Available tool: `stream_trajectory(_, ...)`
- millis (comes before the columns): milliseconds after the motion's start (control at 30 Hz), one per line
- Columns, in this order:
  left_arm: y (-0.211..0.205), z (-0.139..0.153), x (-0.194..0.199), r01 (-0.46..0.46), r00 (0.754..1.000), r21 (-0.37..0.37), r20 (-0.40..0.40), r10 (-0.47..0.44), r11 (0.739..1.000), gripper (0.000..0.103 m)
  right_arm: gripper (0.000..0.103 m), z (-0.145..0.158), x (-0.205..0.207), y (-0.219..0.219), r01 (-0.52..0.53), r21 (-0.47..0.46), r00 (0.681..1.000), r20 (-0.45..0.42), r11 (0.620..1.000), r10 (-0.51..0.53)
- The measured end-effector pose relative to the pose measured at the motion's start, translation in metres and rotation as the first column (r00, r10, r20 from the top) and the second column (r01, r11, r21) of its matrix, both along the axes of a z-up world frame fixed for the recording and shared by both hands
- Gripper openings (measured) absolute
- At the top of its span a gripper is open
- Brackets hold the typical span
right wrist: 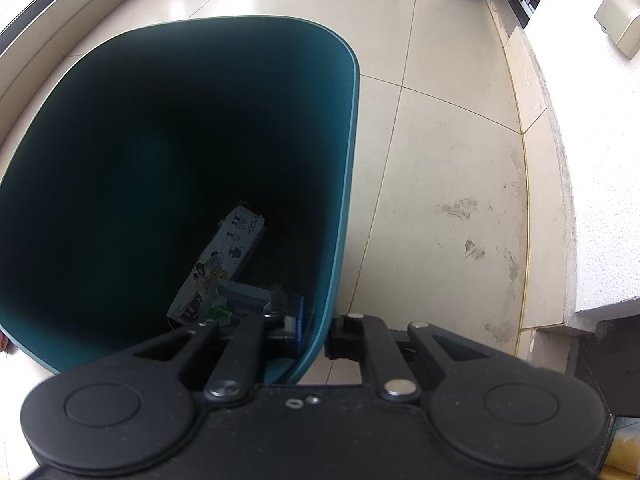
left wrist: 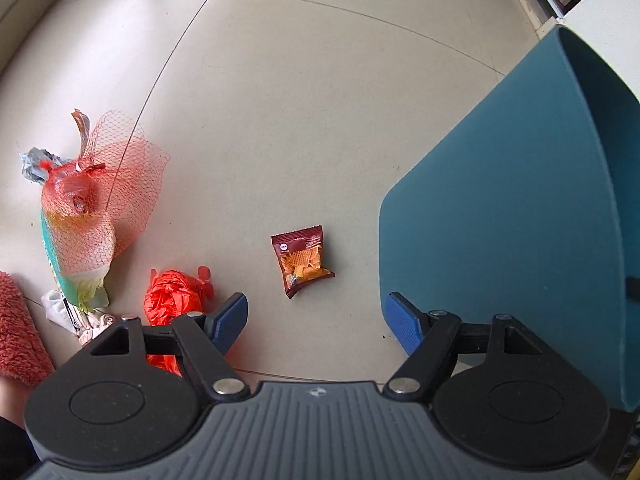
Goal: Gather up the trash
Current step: 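Move the left tool down to the small red chip packet, then close the left tool on the red chip packet and lift, then carry the chip packet over the teal bin and open the left tool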
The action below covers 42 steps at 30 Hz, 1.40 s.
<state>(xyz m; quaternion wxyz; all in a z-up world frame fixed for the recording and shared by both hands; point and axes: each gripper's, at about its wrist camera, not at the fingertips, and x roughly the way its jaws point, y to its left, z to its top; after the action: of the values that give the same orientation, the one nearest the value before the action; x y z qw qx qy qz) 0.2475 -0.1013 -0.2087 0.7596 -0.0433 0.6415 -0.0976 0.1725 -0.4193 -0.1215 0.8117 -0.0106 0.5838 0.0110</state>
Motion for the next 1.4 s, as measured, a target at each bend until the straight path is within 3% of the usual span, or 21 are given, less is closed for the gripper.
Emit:
stream_trajectory(400, -0.004, -0.125, 0.045, -0.087, 0.987, 0.018, -0.136, 0.089, 0.996, 0.076, 0.01, -0.002, -0.002, -0.004, 0.012, 0.034, 1.0, -0.001, 0.999, -0.012)
stream_trajectory(667, -0.024, -0.159, 0.051, -0.066, 0.985, 0.085, -0.152, 0.078, 0.994, 0.075, 0.011, -0.003, -0.002, -0.004, -0.006, 0.04, 1.0, -0.008, 0.999, 0.007)
stream_trajectory(767, -0.028, -0.159, 0.054, -0.072, 0.987, 0.091, -0.137, 0.084, 0.993, 0.075, 0.011, -0.003, -0.002, -0.004, -0.007, 0.046, 1.0, -0.009, 0.999, 0.008)
stream_trajectory(933, -0.028, -0.155, 0.056, -0.098, 0.983, 0.112, -0.143, 0.113, 0.989, 0.045, 0.011, 0.0, -0.004, -0.006, -0.008, 0.049, 1.0, -0.005, 0.999, 0.008)
stream_trajectory(1000, -0.026, -0.153, 0.056, -0.115, 0.979, 0.114, -0.154, 0.132, 0.987, 0.042, 0.011, 0.001, -0.004, -0.005, -0.008, 0.047, 1.0, -0.003, 0.999, 0.008)
stream_trajectory(1167, -0.023, -0.136, 0.052, -0.102, 0.984, 0.128, -0.134, 0.12, 0.986, 0.04, 0.011, 0.001, -0.006, 0.0, -0.014, 0.028, 1.0, 0.006, 1.0, 0.014)
stream_trajectory(1400, -0.004, -0.069, 0.035, -0.097, 0.993, 0.076, -0.062, 0.102, 0.992, 0.04, 0.009, -0.001, -0.007, 0.011, -0.043, -0.036, 0.999, 0.018, 0.998, 0.044)
